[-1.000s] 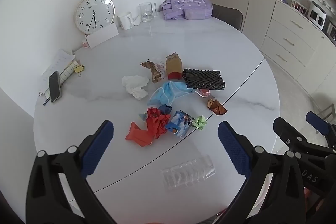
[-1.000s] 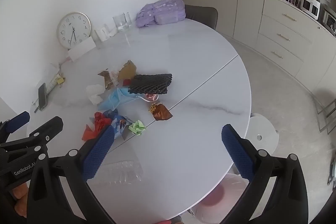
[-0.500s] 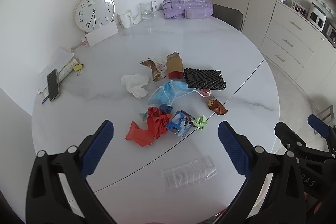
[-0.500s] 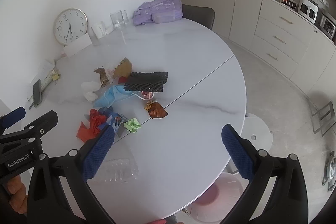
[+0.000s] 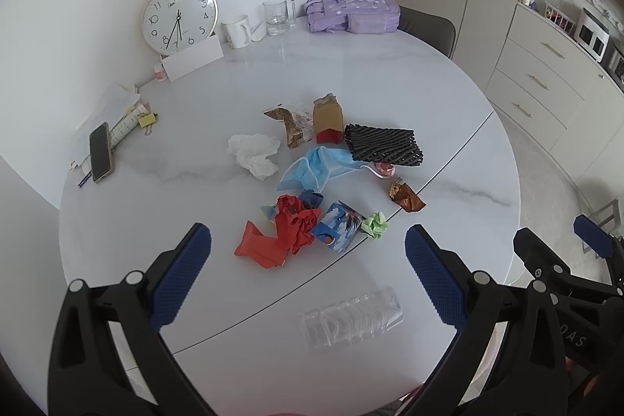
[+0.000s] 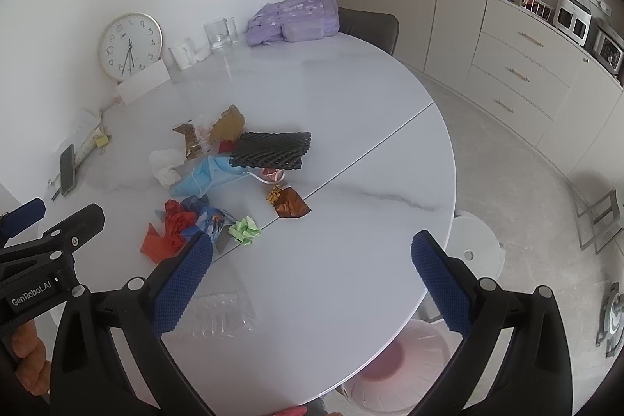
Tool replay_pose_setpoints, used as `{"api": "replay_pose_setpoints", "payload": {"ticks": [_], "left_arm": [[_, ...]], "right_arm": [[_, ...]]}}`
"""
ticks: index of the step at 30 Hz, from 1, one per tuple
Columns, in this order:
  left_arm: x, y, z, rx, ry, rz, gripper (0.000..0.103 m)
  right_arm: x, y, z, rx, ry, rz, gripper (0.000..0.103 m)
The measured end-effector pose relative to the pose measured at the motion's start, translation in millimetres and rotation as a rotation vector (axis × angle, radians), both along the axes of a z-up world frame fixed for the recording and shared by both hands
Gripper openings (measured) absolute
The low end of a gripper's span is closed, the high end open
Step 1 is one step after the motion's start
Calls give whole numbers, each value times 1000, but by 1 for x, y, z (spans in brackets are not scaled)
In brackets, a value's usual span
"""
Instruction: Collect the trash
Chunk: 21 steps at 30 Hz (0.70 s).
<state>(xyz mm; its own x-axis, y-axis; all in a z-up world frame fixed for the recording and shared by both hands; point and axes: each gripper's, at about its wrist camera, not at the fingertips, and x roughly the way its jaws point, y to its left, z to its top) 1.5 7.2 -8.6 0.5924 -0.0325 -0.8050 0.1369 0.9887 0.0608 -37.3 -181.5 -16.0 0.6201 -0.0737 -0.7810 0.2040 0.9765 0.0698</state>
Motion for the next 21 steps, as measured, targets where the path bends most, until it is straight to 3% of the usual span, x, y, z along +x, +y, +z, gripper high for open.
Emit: {"api": "replay_pose_setpoints", "payload": {"ticks": [21], "left_arm": [[2,5,5,-3,2,20,95]], "right_arm": [[-1,4,-1,-5,7,12,101]]}}
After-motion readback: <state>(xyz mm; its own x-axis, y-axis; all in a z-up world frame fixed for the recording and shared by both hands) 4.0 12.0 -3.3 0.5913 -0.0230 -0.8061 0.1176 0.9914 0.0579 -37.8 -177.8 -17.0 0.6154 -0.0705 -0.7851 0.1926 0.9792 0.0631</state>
